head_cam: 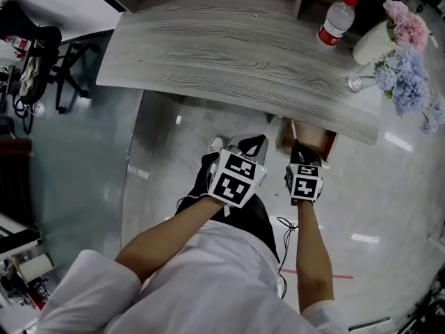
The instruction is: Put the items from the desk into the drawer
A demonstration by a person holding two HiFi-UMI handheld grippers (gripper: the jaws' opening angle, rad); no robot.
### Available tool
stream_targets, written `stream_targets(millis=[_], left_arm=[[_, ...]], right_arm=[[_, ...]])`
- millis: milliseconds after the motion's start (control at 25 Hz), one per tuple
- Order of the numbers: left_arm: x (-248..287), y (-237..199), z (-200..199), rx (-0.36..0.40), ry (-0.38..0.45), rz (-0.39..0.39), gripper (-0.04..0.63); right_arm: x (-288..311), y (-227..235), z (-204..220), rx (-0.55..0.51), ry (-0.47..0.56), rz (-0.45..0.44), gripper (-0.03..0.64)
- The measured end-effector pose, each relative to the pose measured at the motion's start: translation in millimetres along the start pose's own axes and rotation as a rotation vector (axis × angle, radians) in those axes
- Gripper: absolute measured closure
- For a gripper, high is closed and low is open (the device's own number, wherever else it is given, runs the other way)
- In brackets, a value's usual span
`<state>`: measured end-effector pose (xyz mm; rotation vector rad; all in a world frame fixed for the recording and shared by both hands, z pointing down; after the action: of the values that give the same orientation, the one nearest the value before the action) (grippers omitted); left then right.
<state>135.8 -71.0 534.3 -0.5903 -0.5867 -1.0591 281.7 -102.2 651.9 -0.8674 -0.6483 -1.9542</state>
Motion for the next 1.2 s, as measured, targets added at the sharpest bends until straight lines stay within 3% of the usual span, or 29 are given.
stream_targets(millis=[400, 1200], left_arm=[[-13.2, -14.0, 9.8, -0.029, -0.023, -0.053, 0.592], [-28.9, -19.2, -5.4, 0.012, -0.013, -0.08, 0.592]], right_arm=[[11.3, -3.0, -3.7, -0.009, -0.024, 0.013, 0.569], [-1.8, -5.1, -13.9, 0.084, 0.024, -0.012, 0.569]])
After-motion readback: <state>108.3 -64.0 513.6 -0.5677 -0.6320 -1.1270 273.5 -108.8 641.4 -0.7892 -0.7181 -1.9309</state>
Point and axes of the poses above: the fingertips, and each gripper's own axes: x forward along the fingers, y to its right, z out of its underside, the point moved 5 cm from there along -x, backward along the fingers, and after that the axes turned 5 degrees about x, right-handed, at the moved point
